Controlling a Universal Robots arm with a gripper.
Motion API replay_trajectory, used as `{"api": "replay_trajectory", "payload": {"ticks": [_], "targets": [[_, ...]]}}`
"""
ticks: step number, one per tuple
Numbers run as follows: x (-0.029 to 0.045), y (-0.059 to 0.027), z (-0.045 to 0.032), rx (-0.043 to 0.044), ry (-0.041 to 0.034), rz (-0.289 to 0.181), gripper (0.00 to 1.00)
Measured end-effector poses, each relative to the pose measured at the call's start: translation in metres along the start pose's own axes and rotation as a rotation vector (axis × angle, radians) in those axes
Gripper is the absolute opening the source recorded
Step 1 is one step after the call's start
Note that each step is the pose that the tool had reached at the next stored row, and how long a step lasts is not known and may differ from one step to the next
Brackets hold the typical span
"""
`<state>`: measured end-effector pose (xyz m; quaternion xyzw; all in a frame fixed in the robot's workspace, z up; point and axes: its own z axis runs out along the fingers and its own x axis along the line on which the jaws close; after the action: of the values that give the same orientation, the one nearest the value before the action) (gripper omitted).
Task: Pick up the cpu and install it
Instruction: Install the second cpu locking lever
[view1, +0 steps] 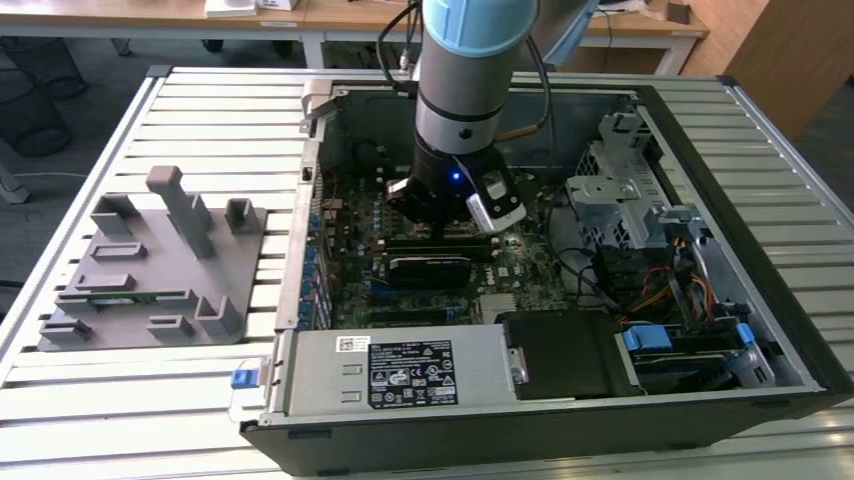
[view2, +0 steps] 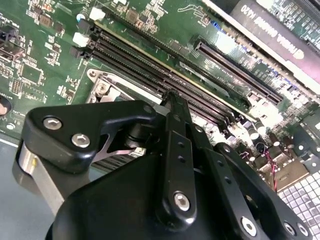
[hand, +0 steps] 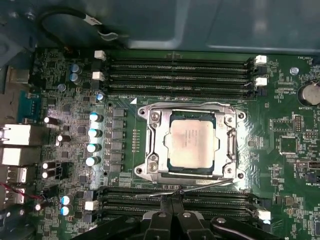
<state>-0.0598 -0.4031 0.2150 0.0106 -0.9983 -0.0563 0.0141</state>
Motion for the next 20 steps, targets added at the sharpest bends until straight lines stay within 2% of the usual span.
{"api": "replay_trajectory", "payload": {"ticks": [2, 4, 9, 12, 14, 18, 20], "targets": [[0.0001, 0.0, -0.0005, 0.0001, 0.0001, 0.0, 0.11], [0.0002, 0.0004, -0.0033, 0.0046, 0.0001, 0.0, 0.11], [0.0005, 0.0019, -0.0168, 0.0268, 0.0006, 0.001, 0.11], [0.0006, 0.0024, -0.0213, 0.0391, 0.0007, 0.001, 0.11], [0.0001, 0.0029, -0.022, 0.0415, 0.0008, 0.001, 0.11], [-0.0064, 0.0052, -0.022, 0.0415, 0.0042, 0.001, 0.11], [-0.0068, 0.0054, -0.0215, 0.0414, 0.005, 0.002, 0.11]]}}
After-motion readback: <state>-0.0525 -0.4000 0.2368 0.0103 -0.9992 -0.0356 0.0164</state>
